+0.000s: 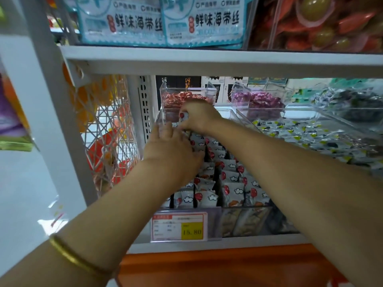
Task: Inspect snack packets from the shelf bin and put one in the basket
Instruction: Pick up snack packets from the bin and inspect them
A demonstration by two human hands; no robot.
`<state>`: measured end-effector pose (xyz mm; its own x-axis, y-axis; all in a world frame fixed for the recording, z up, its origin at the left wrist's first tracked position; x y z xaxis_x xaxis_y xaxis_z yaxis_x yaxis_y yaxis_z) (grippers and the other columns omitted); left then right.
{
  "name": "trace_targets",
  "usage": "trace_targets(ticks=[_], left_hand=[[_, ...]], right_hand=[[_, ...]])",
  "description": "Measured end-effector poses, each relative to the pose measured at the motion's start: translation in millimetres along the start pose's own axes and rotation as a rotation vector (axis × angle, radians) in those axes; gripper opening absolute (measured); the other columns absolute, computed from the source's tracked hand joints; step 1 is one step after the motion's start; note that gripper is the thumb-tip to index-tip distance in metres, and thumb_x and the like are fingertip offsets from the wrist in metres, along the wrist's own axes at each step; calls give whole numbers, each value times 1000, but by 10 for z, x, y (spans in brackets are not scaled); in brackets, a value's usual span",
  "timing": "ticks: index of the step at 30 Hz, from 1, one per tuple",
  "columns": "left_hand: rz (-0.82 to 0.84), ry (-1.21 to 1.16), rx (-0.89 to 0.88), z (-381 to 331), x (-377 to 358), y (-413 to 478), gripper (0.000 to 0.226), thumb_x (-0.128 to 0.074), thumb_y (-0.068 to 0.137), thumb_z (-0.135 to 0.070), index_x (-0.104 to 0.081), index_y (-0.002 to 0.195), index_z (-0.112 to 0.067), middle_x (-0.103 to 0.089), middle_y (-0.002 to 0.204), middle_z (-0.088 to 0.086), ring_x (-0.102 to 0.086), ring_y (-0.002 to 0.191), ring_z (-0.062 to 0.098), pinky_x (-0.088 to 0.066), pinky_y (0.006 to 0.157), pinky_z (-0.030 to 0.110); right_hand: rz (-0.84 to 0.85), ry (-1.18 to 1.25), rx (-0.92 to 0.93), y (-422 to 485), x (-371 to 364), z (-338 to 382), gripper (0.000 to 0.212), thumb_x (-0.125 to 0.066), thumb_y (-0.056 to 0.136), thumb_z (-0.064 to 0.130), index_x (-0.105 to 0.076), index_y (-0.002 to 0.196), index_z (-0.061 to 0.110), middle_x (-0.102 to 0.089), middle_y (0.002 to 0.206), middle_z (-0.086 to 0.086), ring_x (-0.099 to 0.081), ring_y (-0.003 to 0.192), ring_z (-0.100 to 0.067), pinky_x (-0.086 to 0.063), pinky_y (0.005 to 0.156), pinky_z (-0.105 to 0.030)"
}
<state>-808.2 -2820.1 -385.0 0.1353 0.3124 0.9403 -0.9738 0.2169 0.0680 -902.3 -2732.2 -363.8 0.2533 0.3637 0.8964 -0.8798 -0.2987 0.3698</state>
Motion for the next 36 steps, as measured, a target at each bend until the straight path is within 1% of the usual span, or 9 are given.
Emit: trace_targets(ticks=[6,11,14,17,25,28,30,33,36], left_hand=[[-51,28,49,178,-57,-157,65,-10,97,-50,-18,147,-10,-13,157,11,2,145,26,1,117,48],[-157,-69,36,179,-131,-193,68,-12,96,-52,-36,141,-6,-27,152,13,-8,144,27,-6,116,39],[-168,-109,32,189,-144,-185,69,-11,96,-52,-40,138,-6,-30,151,14,-8,144,27,-7,116,38],[-188,-122,20,195,-153,-191,68,-11,96,-52,-43,136,-6,-33,149,14,-10,144,27,-9,116,39],[-247,-173,12,201,-99,-230,59,-16,99,-42,-42,137,-6,-35,148,13,-14,143,28,-8,117,40],[-361,-153,-10,144,-47,-303,48,-26,100,-34,-34,141,-9,-29,151,10,-13,142,28,-6,117,42],[-472,-210,-26,53,-5,-400,46,-39,98,-26,-32,141,-9,-29,150,10,-18,139,28,-14,115,39],[-529,-513,18,-61,62,-510,51,-48,96,-17,-28,142,-5,-32,147,13,-28,134,28,-23,112,35],[-339,-1059,84,-130,156,-602,32,-43,98,-24,-49,122,-4,-56,121,17,-57,107,31,-48,93,43]], right_hand=[[168,-178,47,-49,-257,-31,21,-53,93,31,-67,99,17,-61,116,-5,-48,117,-26,-28,105,-49],[-19,127,-69,133,-195,-166,17,-49,91,14,-66,94,15,-64,97,-1,-60,97,-20,-48,90,-40],[59,-98,-75,214,-284,-232,14,-62,86,29,-67,95,19,-63,108,-4,-44,118,-24,-42,97,-42],[41,-174,-77,223,-349,-218,13,-68,81,34,-65,82,21,-64,104,-2,-40,116,-22,-38,96,-41],[-426,543,-204,-122,220,-112,9,-64,88,18,-61,87,9,-66,94,-5,-63,77,-13,-53,67,-20],[-606,691,-265,-503,414,-114,8,-62,89,14,-60,85,8,-62,87,-3,-64,75,-16,-56,70,-30],[-605,849,-316,-812,500,-142,7,-59,90,9,-59,89,3,-64,89,-9,-66,61,-11,-56,54,-28],[-579,1007,-332,-1305,581,-182,3,-56,91,2,-58,89,0,-64,83,-14,-64,48,-8,-52,47,-18],[-565,1188,-384,-1659,657,-206,8,-56,90,1,-58,82,2,-63,78,-13,-67,56,-17,-54,53,-21]])
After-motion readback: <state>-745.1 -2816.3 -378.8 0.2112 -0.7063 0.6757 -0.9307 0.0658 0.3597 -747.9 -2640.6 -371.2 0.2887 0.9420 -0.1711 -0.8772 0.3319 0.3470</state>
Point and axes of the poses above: each hand's wrist, its own y-axis towards the middle knuckle, its own x-axis out of the back of the hand, z = x × y, the point moved 1 cm from there along y, towards the middle knuckle
